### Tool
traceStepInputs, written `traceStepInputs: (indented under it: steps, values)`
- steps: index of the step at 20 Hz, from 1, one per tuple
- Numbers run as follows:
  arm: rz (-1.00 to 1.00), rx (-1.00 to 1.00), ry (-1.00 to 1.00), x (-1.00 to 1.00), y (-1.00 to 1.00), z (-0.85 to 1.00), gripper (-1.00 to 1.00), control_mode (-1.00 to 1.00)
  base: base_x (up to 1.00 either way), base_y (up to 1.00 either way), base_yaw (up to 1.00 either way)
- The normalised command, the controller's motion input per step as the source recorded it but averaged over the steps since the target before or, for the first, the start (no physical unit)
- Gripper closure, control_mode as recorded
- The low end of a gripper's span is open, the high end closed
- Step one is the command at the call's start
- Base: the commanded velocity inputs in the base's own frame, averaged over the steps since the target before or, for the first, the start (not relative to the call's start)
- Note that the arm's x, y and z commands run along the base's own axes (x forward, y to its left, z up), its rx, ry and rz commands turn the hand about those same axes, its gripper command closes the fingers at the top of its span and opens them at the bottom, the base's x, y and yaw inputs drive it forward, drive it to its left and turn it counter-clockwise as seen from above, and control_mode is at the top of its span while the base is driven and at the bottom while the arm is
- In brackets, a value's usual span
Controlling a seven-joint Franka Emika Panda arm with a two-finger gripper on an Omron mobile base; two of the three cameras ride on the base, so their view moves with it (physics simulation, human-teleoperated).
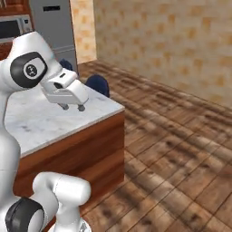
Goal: Move the mayonnaise and syrup bottle from the cabinet to the dining counter.
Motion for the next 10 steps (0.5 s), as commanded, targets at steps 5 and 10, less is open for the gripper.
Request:
traceStepInputs:
  steps: [5,10]
  values:
    - [0.00,0.00,0.00,0.00,0.00,0.00,-1.00,1.00,0.00,-0.32,-0.95]
    - [0.00,0.00,0.00,0.00,0.00,0.00,-1.00,1.00,0.00,-0.32,-0.93]
